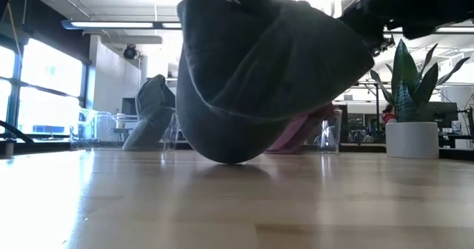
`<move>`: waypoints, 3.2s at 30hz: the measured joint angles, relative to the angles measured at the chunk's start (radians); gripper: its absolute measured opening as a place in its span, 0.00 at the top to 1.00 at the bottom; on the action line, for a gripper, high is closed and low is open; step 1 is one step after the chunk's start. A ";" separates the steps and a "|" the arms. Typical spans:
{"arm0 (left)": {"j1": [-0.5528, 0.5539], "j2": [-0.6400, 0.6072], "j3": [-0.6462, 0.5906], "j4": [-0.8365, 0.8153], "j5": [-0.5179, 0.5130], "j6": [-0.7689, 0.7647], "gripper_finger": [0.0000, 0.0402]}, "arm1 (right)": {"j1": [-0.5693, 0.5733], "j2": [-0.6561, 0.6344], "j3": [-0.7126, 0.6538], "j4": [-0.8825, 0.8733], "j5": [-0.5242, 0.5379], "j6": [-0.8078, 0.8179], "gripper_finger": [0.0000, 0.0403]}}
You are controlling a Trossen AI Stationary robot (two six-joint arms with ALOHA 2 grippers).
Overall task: Pick & Place hat
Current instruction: Put the black cap into the left transparent bin
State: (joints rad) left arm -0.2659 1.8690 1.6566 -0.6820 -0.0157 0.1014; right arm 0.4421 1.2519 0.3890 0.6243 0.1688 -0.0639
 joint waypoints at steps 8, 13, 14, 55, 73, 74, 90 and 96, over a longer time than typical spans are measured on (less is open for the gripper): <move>0.032 0.000 0.000 0.062 -0.001 0.006 1.00 | 0.004 0.178 0.190 -0.174 0.056 -0.015 0.51; 0.031 0.000 0.000 0.058 -0.005 0.001 1.00 | 0.005 0.219 0.270 -0.309 0.170 -0.027 0.57; 0.031 0.000 0.000 0.058 -0.005 0.001 1.00 | 0.005 0.221 0.272 -0.310 0.168 -0.027 0.61; 0.011 -0.265 0.002 -0.701 -0.320 0.050 1.00 | 0.078 0.049 0.269 -0.565 0.132 -0.066 0.48; -0.132 -0.205 0.075 -0.839 0.064 -0.055 1.00 | 0.075 0.049 0.269 -0.599 0.128 -0.047 0.48; -0.144 -0.200 0.077 -0.848 0.056 -0.057 1.00 | 0.075 0.049 0.269 -0.599 0.124 -0.045 0.48; 0.090 -0.109 0.006 -0.547 -0.300 0.081 0.98 | 0.075 0.050 0.269 -0.590 0.109 -0.045 0.48; 0.251 -0.036 -0.002 -0.396 -0.187 0.034 0.81 | 0.075 0.050 0.269 -0.631 0.105 -0.014 0.48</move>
State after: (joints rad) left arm -0.0146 1.8327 1.6543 -1.0777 -0.2027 0.1352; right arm 0.5175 1.3022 0.6582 -0.0068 0.2737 -0.0779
